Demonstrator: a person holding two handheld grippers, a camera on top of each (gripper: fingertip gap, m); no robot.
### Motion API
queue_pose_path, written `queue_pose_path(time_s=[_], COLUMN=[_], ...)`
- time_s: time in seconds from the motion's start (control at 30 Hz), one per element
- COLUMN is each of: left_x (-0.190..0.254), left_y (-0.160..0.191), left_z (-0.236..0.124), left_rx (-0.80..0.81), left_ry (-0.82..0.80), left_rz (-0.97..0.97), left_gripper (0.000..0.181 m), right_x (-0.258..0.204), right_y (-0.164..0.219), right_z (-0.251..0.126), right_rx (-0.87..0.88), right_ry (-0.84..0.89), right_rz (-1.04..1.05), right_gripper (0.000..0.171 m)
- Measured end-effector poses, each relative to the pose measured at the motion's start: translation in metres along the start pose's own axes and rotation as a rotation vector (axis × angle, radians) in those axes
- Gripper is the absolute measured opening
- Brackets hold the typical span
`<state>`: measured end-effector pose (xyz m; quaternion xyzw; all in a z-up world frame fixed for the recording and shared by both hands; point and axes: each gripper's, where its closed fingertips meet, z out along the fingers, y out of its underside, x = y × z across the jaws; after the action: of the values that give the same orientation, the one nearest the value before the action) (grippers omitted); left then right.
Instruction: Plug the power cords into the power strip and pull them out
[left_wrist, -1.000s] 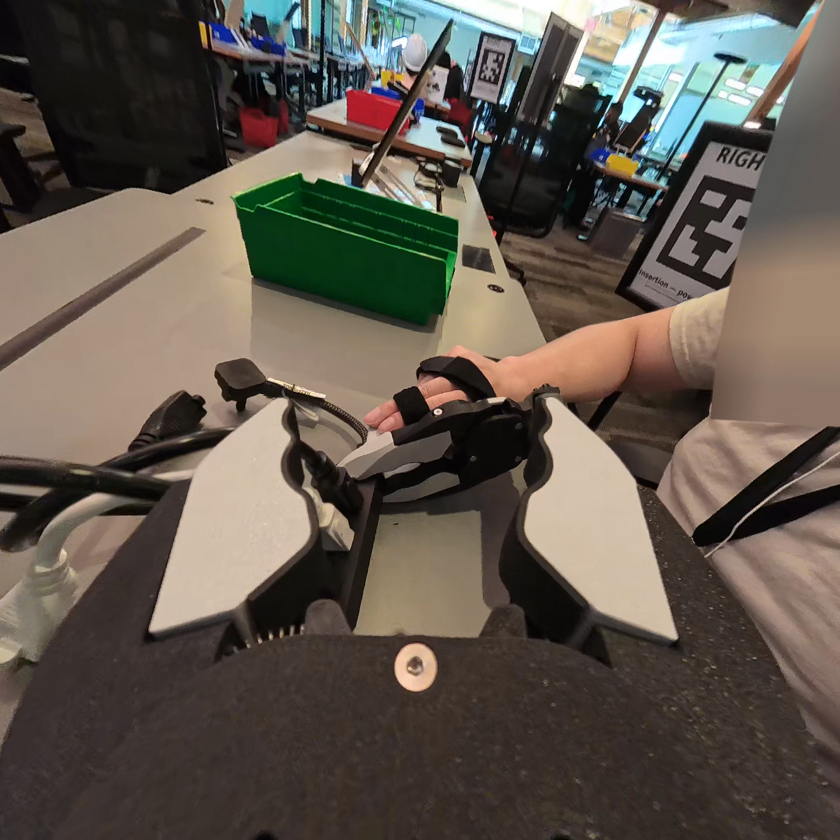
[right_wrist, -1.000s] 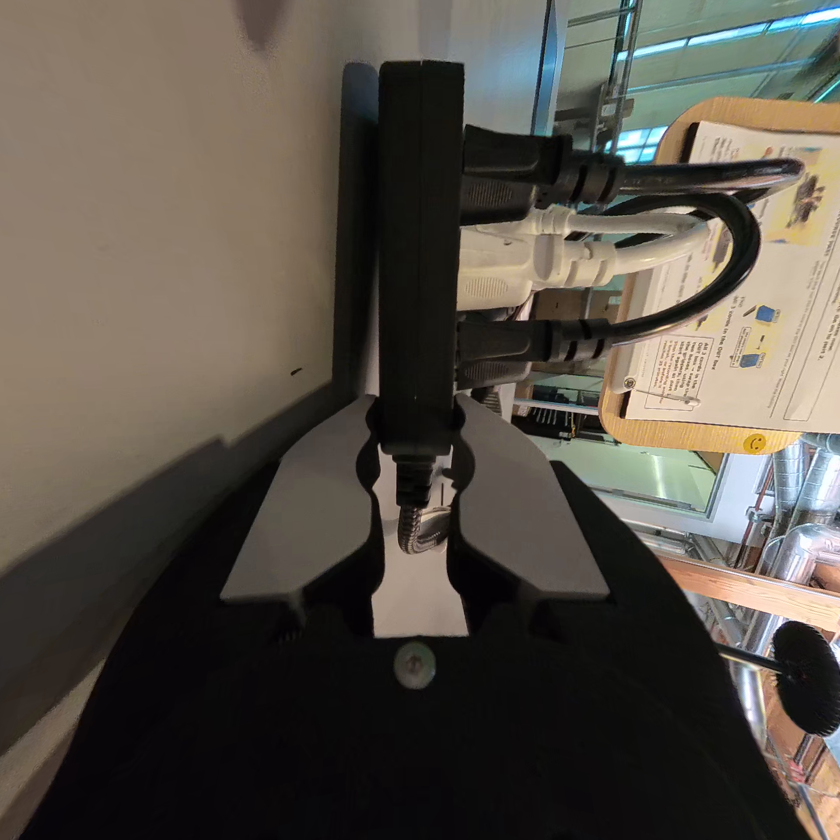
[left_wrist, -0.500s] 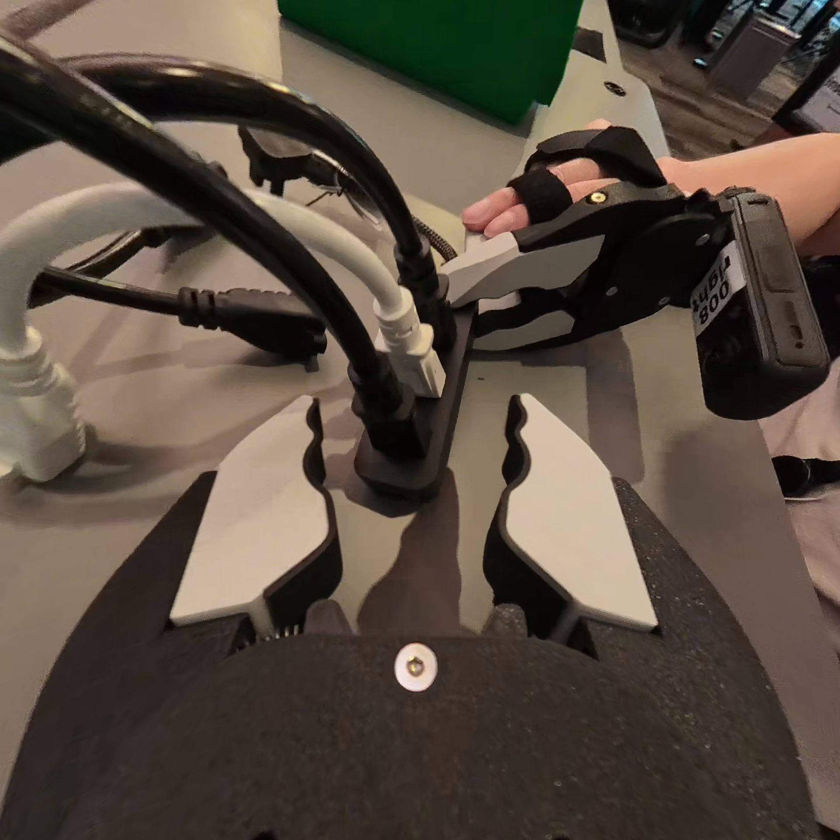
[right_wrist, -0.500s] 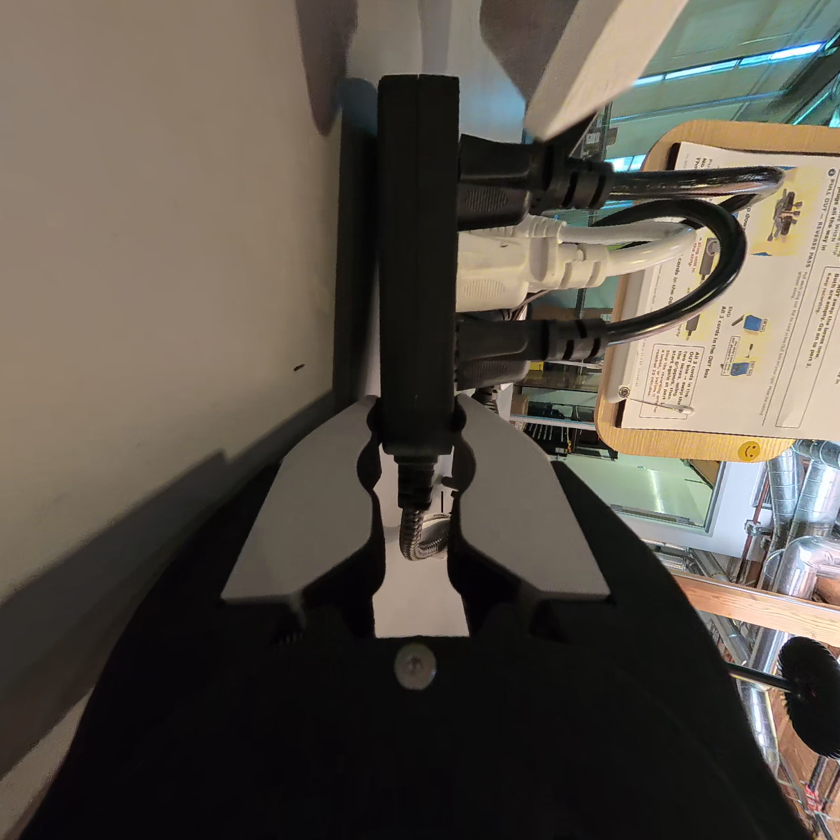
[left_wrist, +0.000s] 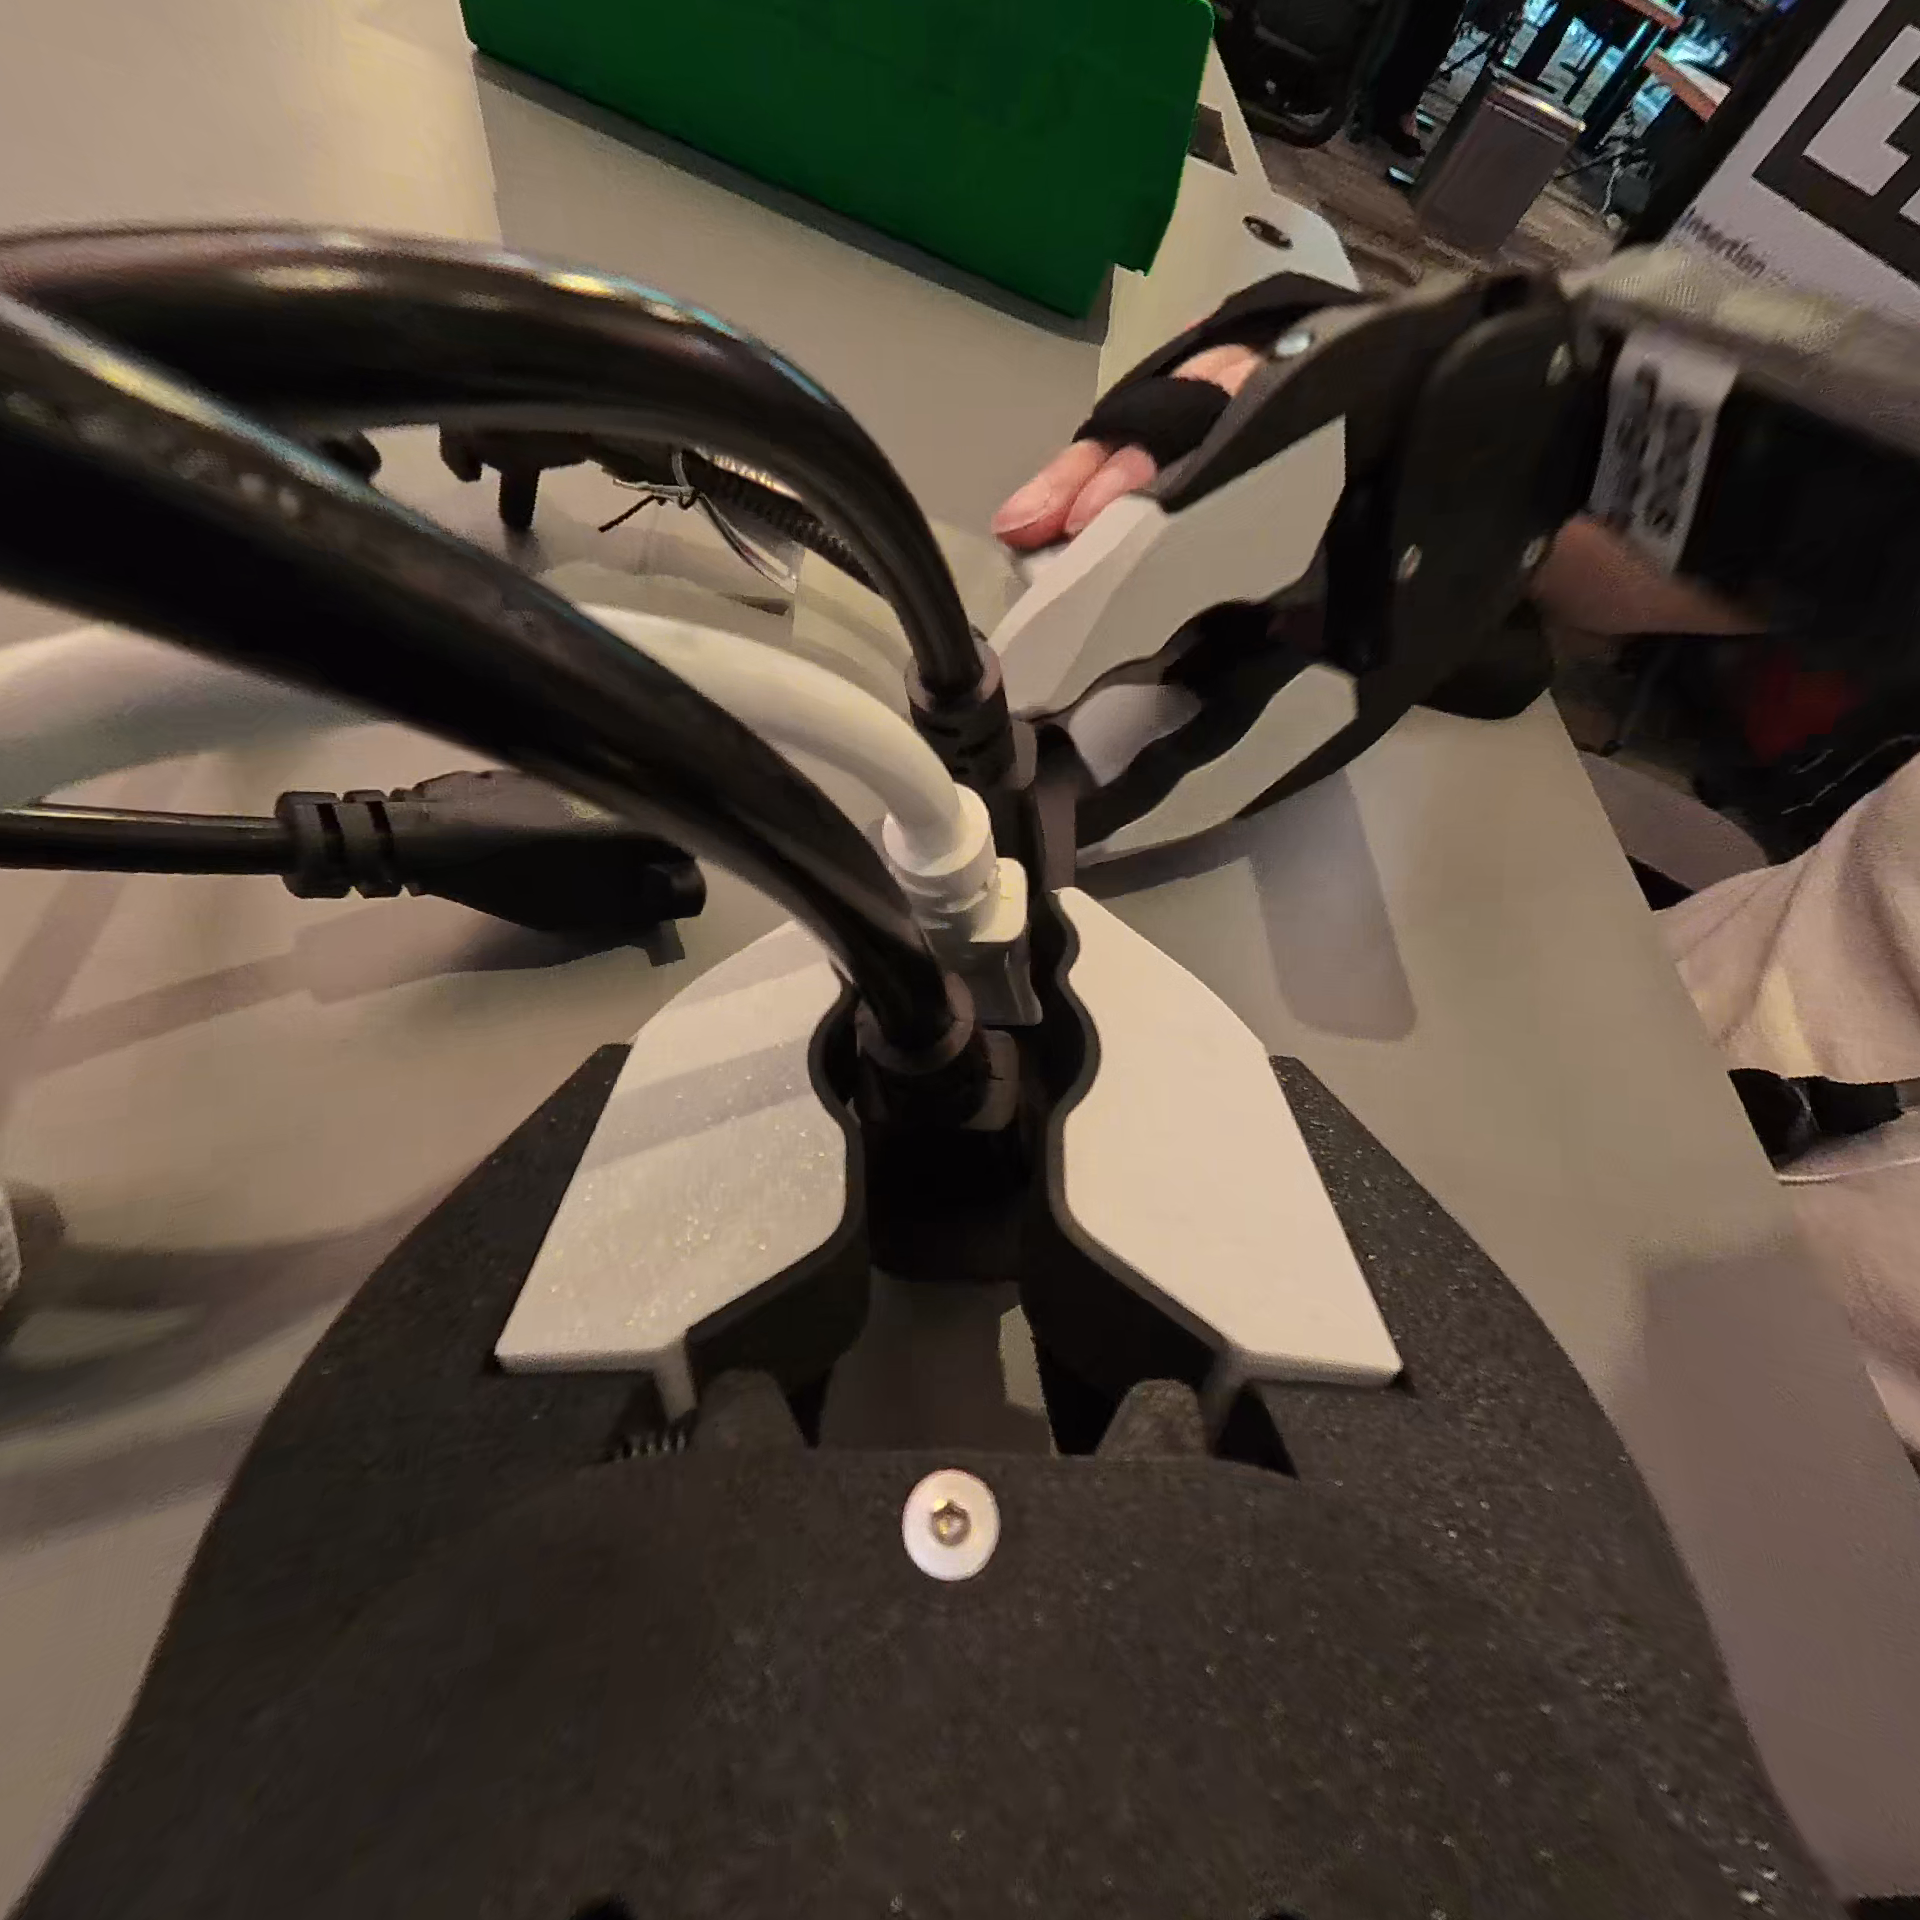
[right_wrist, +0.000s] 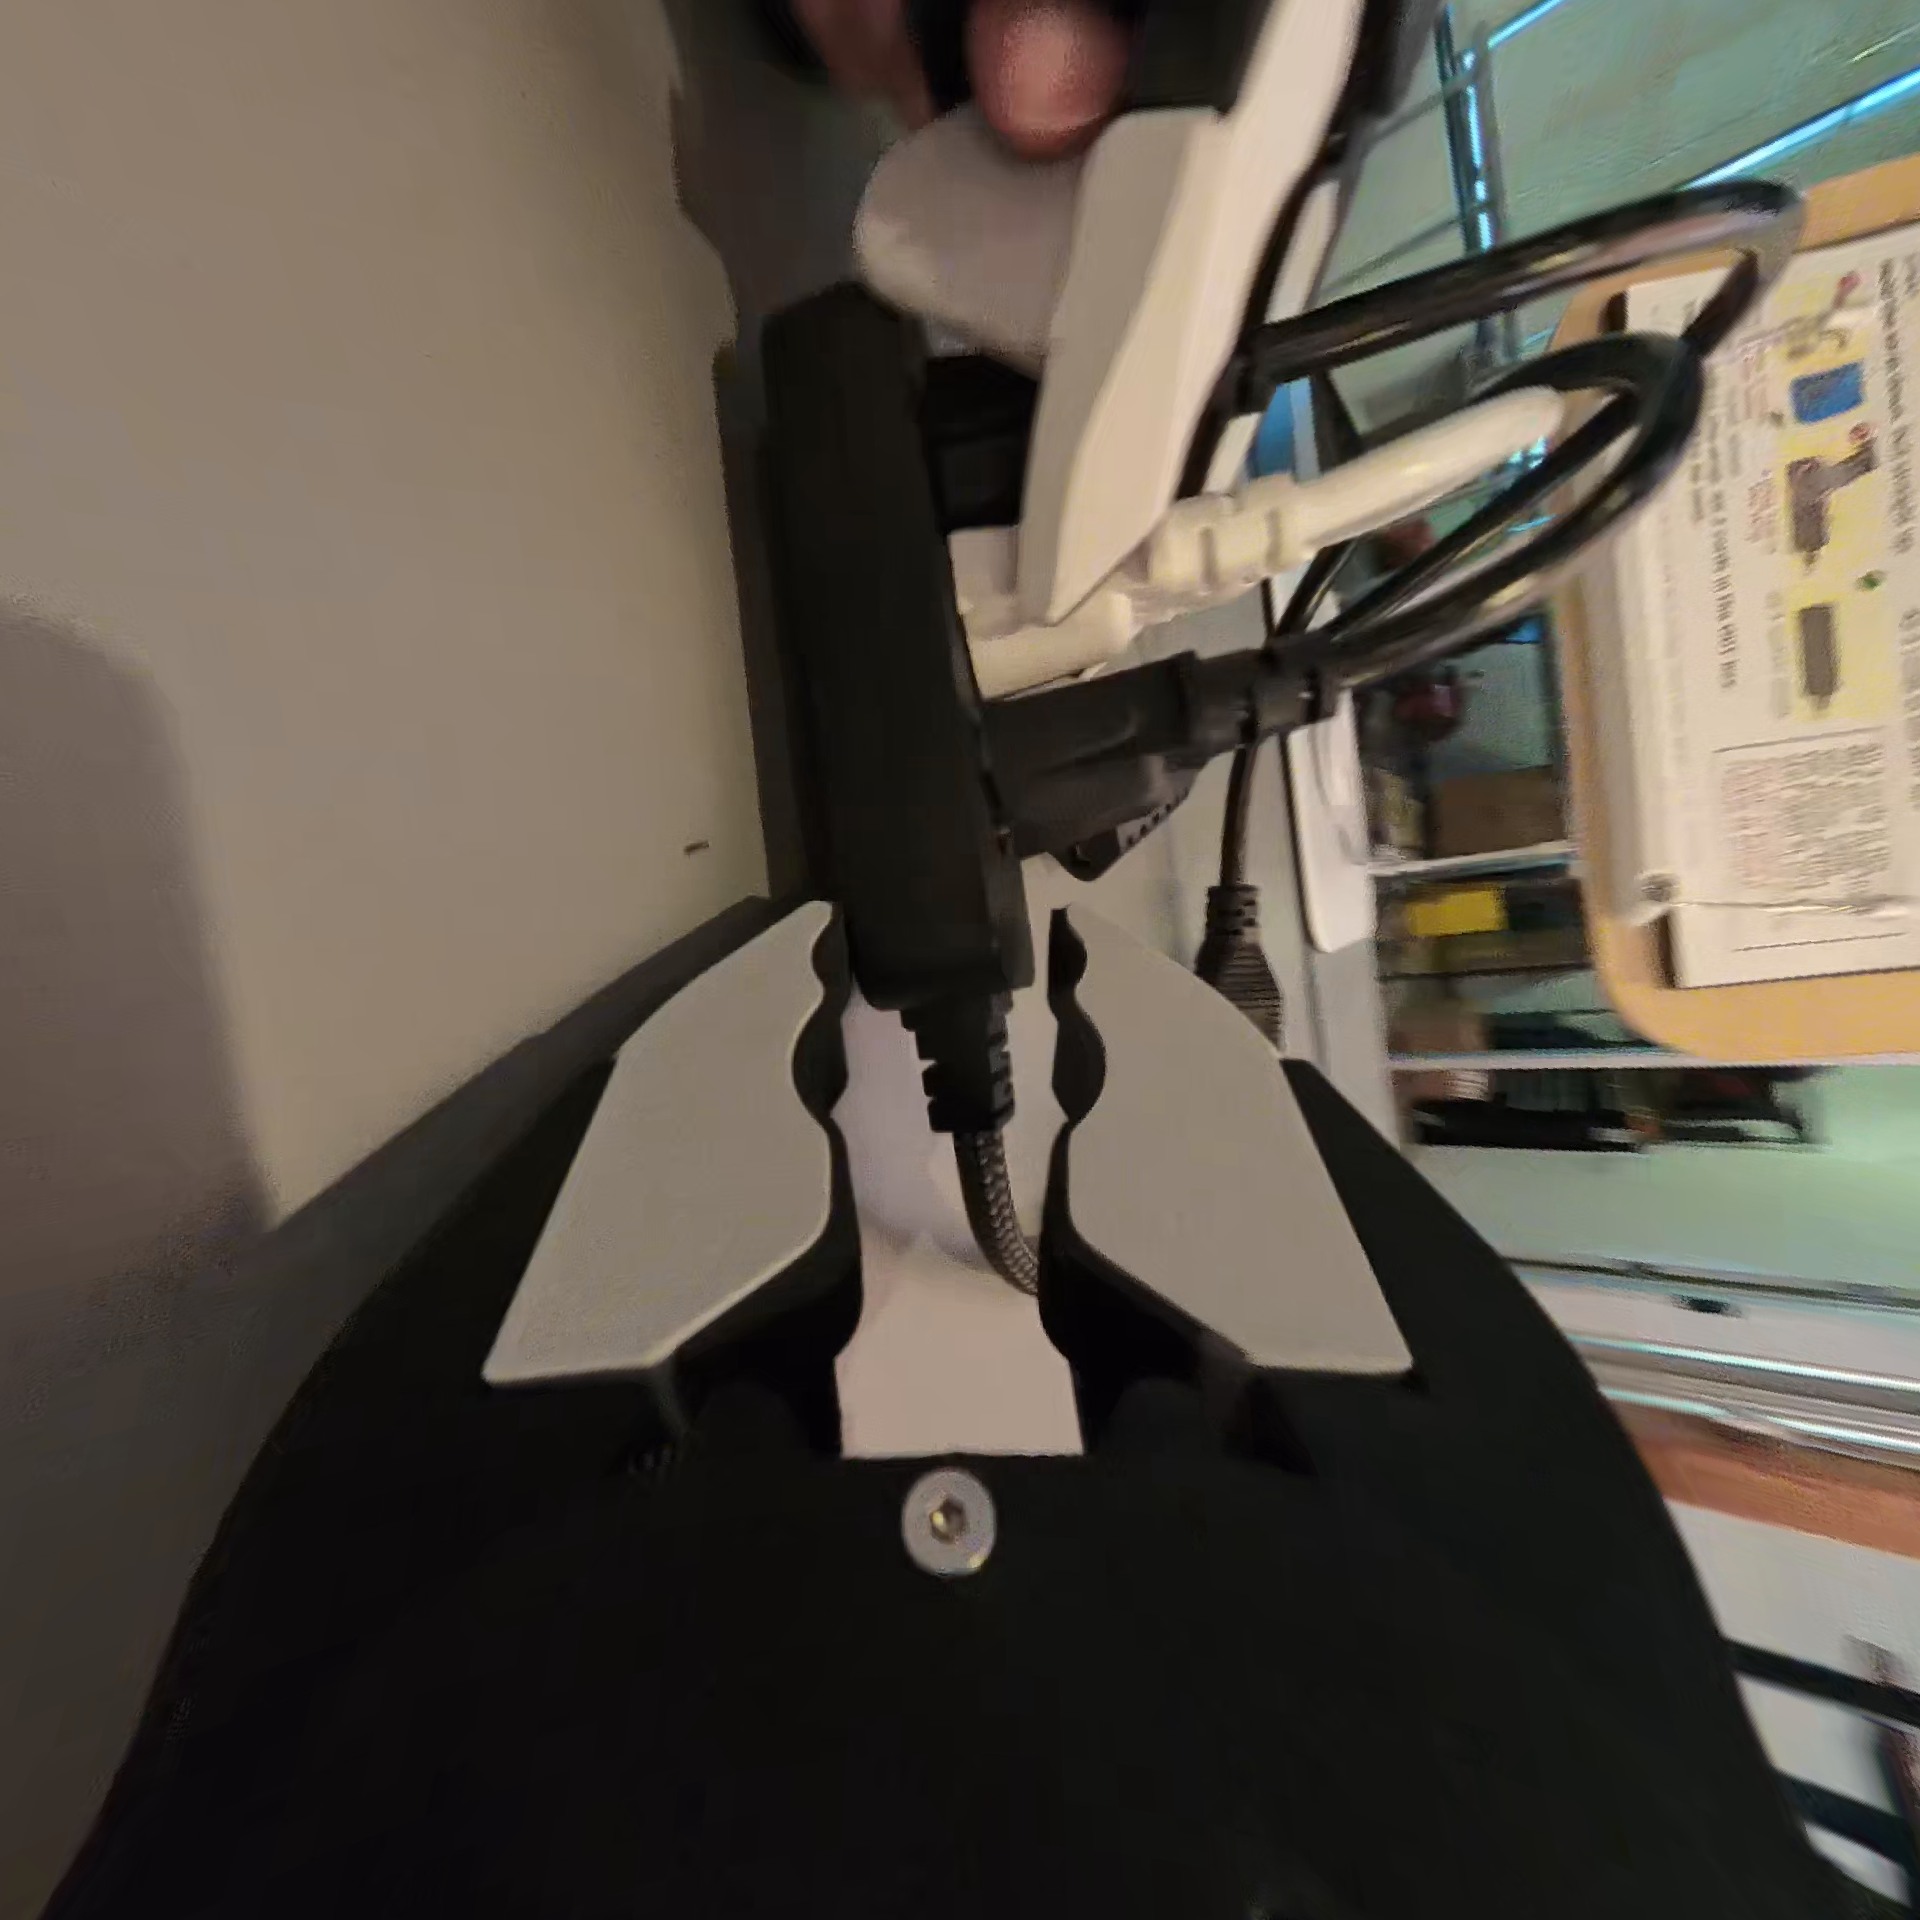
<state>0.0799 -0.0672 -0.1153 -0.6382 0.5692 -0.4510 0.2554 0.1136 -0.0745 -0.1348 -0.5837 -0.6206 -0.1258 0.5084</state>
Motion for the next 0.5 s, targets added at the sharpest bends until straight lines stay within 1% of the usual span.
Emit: queue_pose_path(time_s=[0.13,0.2,0.3,0.37,0.43,0.5], left_x=[0.003,0.004,0.005,0.006,0.007,0.008], left_y=[0.002,0.003,0.004,0.004,0.005,0.007], left_z=[0.003,0.004,0.004,0.004,0.004,0.003], left_rx=[-0.024,-0.048,-0.058,-0.06,-0.058,-0.073], left_ry=[-0.036,-0.059,-0.081,-0.092,-0.097,-0.106], left_rz=[0.07,0.116,0.141,0.144,0.143,0.153], left_gripper=[0.03,0.029,0.03,0.03,0.03,0.031], right_x=[0.011,0.024,0.034,0.033,0.025,0.02], right_y=[-0.024,-0.031,-0.043,-0.041,-0.039,-0.041], right_z=[-0.017,-0.019,-0.013,-0.001,0.008,0.012], right_rx=[0.2,0.25,0.305,0.267,0.228,0.224], right_ry=[-0.137,-0.203,-0.321,-0.385,-0.45,-0.476], right_rz=[0.364,0.529,0.728,0.775,0.746,0.699], right_gripper=[0.04,0.04,0.039,0.039,0.037,0.026])
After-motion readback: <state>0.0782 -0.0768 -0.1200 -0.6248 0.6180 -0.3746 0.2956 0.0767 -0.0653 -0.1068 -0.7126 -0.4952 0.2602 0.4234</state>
